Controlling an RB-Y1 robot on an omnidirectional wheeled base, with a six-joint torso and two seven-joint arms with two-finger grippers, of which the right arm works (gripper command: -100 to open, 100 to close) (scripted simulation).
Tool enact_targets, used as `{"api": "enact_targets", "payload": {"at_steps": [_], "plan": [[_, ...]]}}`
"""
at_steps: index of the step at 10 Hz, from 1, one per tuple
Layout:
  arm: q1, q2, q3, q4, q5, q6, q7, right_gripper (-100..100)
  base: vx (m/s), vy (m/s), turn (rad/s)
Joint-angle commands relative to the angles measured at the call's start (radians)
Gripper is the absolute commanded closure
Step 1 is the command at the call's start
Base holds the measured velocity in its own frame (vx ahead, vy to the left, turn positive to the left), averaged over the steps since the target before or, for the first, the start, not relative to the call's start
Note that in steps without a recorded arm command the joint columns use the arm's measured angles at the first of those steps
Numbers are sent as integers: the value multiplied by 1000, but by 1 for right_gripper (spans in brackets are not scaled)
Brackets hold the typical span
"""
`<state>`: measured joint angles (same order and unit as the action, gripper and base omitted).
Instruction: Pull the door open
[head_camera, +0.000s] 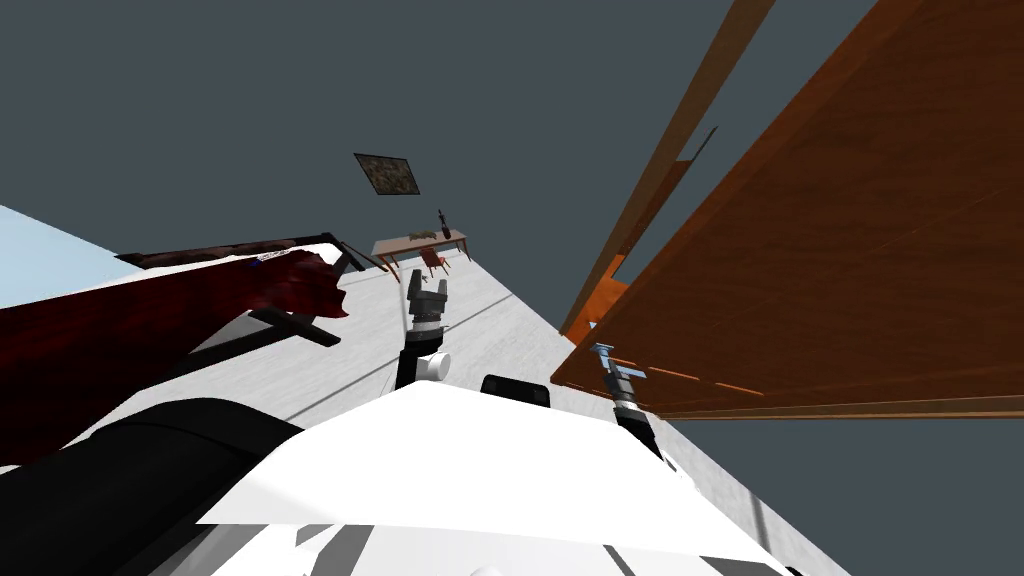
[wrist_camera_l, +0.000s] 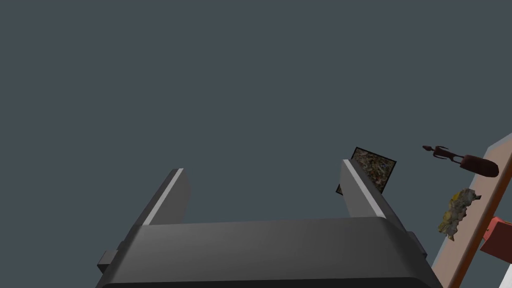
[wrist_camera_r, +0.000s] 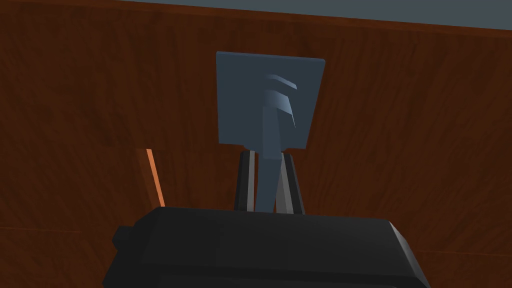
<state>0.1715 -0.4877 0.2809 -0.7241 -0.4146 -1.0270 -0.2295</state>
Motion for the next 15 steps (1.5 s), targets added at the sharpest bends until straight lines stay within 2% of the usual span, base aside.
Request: {"api": "enact_targets", "payload": {"at_steps": [1,6,10,11,12,15], "plan": [[9,-11,13,6,-5,-22,-8,100,-142,-38,158],[39,-46,56,26,-21,-94,-34,100,-208,-69,177],[58,-69,84,39,-32,-139,-50,100,-172,-38,121],[52,-60,83,39,-27,-130,-46,100,-83,-7,26],[60,-65,96,52,-32,-154,-53,100,-150,-40,164],[70,-74,113,69,-41,-187,-61,100,-193,-75,168]]}}
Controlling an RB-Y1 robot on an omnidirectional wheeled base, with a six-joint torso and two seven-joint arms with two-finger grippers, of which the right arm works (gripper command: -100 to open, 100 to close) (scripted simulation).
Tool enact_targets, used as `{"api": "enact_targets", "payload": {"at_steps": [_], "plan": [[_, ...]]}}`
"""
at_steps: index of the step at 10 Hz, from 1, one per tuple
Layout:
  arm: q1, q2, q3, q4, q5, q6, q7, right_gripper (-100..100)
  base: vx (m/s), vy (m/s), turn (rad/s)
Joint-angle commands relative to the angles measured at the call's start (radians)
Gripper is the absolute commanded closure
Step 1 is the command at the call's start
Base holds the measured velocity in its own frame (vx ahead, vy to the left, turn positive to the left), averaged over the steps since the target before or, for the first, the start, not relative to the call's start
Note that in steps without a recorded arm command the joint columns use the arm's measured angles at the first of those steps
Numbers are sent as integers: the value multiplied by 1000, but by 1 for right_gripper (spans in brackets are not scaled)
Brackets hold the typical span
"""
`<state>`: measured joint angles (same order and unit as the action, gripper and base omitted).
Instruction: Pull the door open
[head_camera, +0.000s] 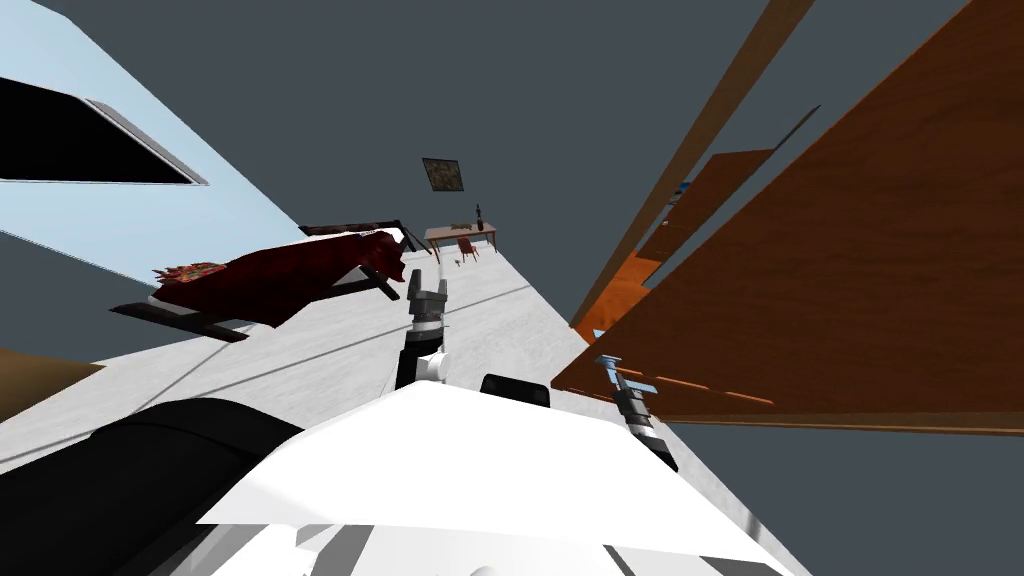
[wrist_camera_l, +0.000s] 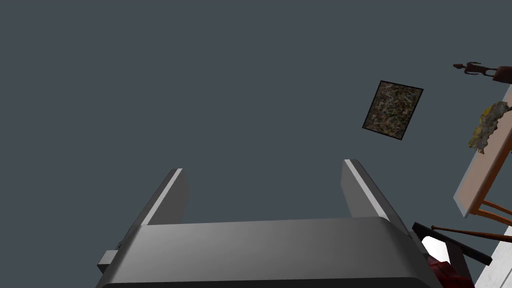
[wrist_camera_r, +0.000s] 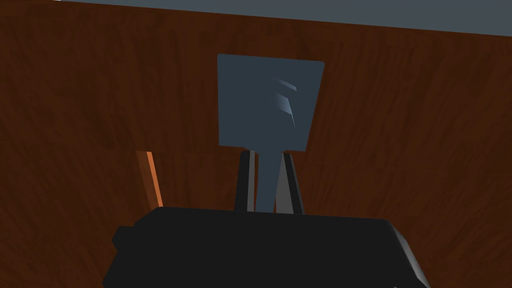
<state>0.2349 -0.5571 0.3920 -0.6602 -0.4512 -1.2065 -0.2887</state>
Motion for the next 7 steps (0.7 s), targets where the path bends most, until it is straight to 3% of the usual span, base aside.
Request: {"api": "enact_targets", "payload": {"at_steps": [1,6,7], "plan": [[12,-9,9,13,-9,-23,-5,100,-195,-68,185],[32,-28,43,49,-26,-91,-21,100,-199,-56,160],[21,-17,47,58,-19,-89,-24,100,-92,-17,38]]}}
